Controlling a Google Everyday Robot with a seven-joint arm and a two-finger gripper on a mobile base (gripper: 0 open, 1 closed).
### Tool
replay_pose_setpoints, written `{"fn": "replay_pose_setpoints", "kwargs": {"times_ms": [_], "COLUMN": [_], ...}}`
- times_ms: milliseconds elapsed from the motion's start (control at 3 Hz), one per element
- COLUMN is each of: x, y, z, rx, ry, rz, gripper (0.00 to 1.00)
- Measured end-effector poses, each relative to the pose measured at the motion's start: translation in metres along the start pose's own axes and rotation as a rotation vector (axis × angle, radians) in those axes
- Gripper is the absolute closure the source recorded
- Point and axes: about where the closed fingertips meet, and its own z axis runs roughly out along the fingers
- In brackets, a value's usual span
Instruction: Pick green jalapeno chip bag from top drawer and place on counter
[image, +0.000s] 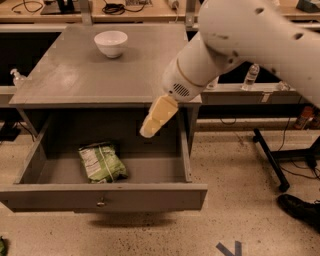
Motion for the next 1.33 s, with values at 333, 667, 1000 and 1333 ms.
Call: {"fn": "replay_pose_setpoints", "kwargs": {"times_ms": [333,667,1000,1333], "x": [-0.007,-0.013,-0.021,-0.033], "y": [-0.005,0.010,0.042,0.082], "z": [0.001,0.022,0.056,0.112], "rx": [0.025,-0.043,-0.109,-0.123], "ry": [-0.024,-0.043,-0.093,-0.138], "rz": [-0.004,-0.054,-0.153,-0.260], "gripper": [0.00,0.00,0.00,0.14]}}
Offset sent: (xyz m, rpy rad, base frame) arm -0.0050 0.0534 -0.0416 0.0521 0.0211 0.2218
